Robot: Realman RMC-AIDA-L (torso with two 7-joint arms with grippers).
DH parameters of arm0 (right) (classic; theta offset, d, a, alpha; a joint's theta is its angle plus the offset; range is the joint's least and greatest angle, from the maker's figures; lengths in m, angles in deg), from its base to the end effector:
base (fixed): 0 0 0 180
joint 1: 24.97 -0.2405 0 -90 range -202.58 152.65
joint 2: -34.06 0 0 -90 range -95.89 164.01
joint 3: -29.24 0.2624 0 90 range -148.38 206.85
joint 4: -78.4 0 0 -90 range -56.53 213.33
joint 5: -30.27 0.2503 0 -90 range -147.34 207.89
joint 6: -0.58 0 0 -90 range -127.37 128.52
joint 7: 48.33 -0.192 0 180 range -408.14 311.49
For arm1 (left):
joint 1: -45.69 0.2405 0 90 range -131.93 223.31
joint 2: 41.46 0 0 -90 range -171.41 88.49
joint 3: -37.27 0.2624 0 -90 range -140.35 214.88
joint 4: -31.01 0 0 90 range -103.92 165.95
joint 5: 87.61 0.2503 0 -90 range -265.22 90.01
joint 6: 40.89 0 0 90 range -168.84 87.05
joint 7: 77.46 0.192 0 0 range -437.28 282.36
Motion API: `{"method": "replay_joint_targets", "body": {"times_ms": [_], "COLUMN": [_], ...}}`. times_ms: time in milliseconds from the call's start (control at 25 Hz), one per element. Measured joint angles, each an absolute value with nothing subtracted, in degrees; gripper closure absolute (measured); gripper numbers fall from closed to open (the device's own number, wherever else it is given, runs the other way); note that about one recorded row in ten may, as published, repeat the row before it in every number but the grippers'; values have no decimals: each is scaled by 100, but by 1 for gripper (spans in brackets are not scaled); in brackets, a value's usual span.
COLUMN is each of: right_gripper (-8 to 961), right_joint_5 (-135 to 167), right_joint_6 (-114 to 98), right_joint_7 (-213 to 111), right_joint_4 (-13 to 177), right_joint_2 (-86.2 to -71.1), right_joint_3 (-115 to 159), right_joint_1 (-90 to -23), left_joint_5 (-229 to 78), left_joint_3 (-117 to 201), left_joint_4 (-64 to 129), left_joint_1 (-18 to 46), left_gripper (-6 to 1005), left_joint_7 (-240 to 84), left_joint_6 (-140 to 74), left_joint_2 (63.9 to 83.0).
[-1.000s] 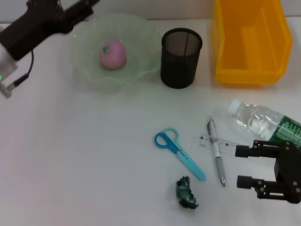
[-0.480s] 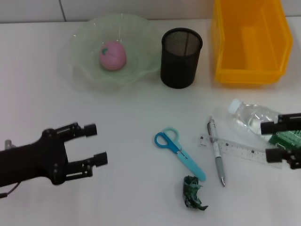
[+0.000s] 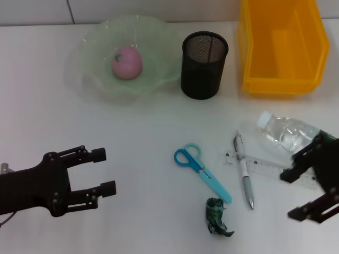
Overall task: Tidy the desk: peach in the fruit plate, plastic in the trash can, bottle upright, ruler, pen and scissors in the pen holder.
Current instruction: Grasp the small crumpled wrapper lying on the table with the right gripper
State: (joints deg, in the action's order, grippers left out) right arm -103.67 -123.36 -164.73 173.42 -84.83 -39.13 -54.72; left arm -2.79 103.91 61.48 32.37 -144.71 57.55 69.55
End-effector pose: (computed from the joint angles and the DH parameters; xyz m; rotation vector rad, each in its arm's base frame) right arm 0.1613 0.3039 0.0224 2.9954 -0.2572 0.4557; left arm -0.3172 0.2724 -0.0340 -2.7629 -0.6248 -0.9661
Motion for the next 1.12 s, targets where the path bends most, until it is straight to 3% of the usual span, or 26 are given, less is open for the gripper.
{"method": "replay_joint_targets", "body": {"times_ms": [320, 1120], "right_gripper": [297, 298], "right_joint_5": [-10584, -10740], "right_joint_6": [-10933, -9234], "right_joint_7": [-16974, -17137], "right_joint_4": [16966, 16103], "right_joint_2": [-8533, -8546], "right_joint_3": [-6157, -7795], "right_joint_1": [-5570, -5855], "left_joint_5": [-99, 151], "left_joint_3": [10113, 9976], "left_joint_4": [6142, 6142], "left_joint_1": [3267, 3251], "left_gripper": [200, 199], "left_joint_7": [-14505, -14505], "left_joint_6": [5821, 5780], "left_joint_2": [6937, 6979]}}
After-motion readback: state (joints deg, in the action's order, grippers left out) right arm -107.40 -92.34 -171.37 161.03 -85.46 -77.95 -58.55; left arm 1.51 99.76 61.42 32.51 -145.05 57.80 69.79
